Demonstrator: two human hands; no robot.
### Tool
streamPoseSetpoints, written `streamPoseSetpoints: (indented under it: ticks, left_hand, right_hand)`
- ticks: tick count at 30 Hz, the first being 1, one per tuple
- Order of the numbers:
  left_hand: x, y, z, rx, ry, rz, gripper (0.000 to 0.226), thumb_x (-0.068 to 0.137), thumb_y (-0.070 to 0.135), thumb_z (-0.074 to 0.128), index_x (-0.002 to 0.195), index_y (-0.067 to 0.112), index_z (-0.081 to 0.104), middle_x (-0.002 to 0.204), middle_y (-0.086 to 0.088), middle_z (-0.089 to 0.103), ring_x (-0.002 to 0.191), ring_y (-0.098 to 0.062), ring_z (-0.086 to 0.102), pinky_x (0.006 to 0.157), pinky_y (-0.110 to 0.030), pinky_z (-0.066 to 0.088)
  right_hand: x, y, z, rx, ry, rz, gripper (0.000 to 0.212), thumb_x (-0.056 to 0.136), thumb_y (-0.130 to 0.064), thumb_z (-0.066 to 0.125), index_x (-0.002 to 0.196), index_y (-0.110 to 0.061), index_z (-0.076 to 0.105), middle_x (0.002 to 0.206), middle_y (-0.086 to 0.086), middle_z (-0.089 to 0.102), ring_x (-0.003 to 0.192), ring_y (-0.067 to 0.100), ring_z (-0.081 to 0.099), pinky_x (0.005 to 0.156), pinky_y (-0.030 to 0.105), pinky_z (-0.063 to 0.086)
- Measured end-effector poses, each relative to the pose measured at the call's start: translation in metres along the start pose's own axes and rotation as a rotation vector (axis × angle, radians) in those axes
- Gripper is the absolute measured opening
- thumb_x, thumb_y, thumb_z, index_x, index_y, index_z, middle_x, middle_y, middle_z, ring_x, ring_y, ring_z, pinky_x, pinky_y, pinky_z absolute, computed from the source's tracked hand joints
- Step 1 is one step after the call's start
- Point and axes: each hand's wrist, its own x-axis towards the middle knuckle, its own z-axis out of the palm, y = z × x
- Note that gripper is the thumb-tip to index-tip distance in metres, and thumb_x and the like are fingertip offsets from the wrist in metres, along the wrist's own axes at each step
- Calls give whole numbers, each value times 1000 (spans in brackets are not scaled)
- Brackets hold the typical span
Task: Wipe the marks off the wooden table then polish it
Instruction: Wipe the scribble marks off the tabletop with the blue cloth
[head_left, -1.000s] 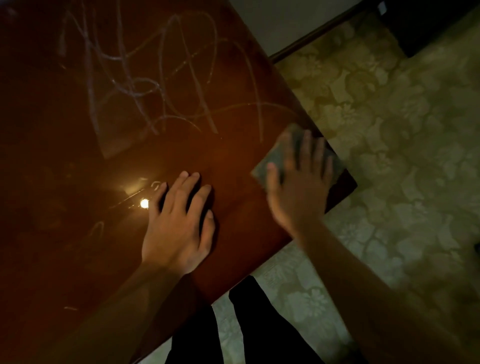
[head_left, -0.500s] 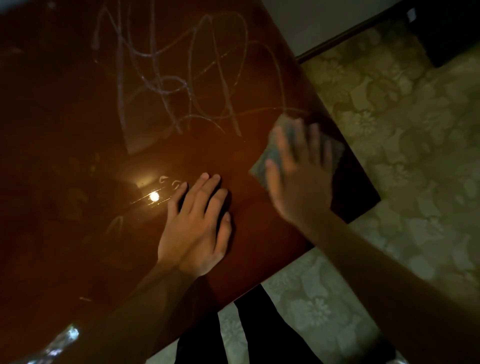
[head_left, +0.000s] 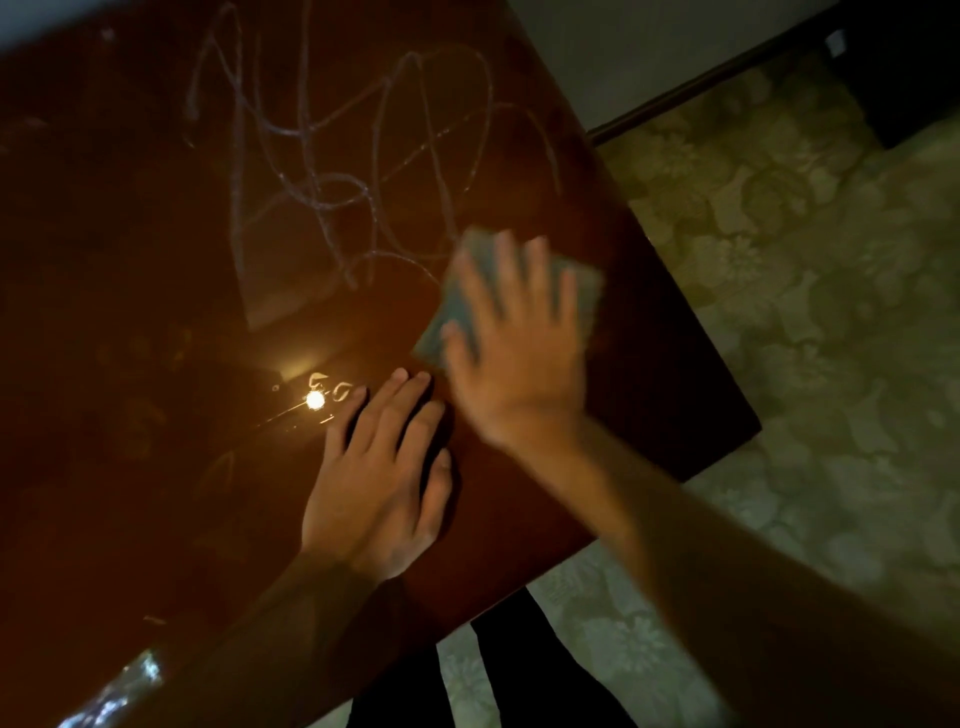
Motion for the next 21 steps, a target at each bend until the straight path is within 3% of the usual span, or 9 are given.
streamPoseSetpoints:
  ticks: [2,5,9,12,17,21]
  left_hand:
    - [-1,0,0,-13,6,-25,44,99,34,40,128,3,50,138,-19,51,136,-32,40,118,-49,23]
    - [-1,0,0,-12,20,-40,41,98,33,42,125,4,52,137,-19,49,137,-34,36,115,-50,25]
    - [0,-1,2,-37,30,-39,40,98,34,44,125,6,52,138,-16,47,140,-31,33,116,-47,23]
    - [0,-2,2,-49,38,-37,39,98,34,46,125,7,51,139,-15,47,141,-30,32,116,-45,21]
    - [-1,0,4,-38,47,-51,41,98,34,43,126,5,50,138,-17,44,136,-33,36,116,-45,23]
    - [0,-1,4,-26,60,-43,39,97,35,46,124,7,50,138,-17,44,138,-33,33,112,-47,26]
  right_hand:
    - [-19,-22,6,10,-83,-167,65,101,-51,8,162,-31,8,172,6,2,157,31,-4,124,50,-9]
    - [7,21,-4,1,-56,-255,64,102,-56,24,161,-31,21,171,6,14,158,30,7,125,49,2]
    - [55,85,-20,-58,19,-2,65,102,-55,28,161,-28,25,169,9,19,156,33,14,124,52,11]
    - [52,59,-17,-26,70,115,65,103,-53,25,161,-24,24,169,12,18,156,36,12,124,57,12]
    - [10,-26,3,-28,-35,-241,66,102,-53,15,162,-28,17,171,8,12,157,33,6,125,54,0]
    - [41,23,-9,-43,-25,-365,66,100,-56,26,160,-29,27,169,8,21,156,33,15,124,54,8]
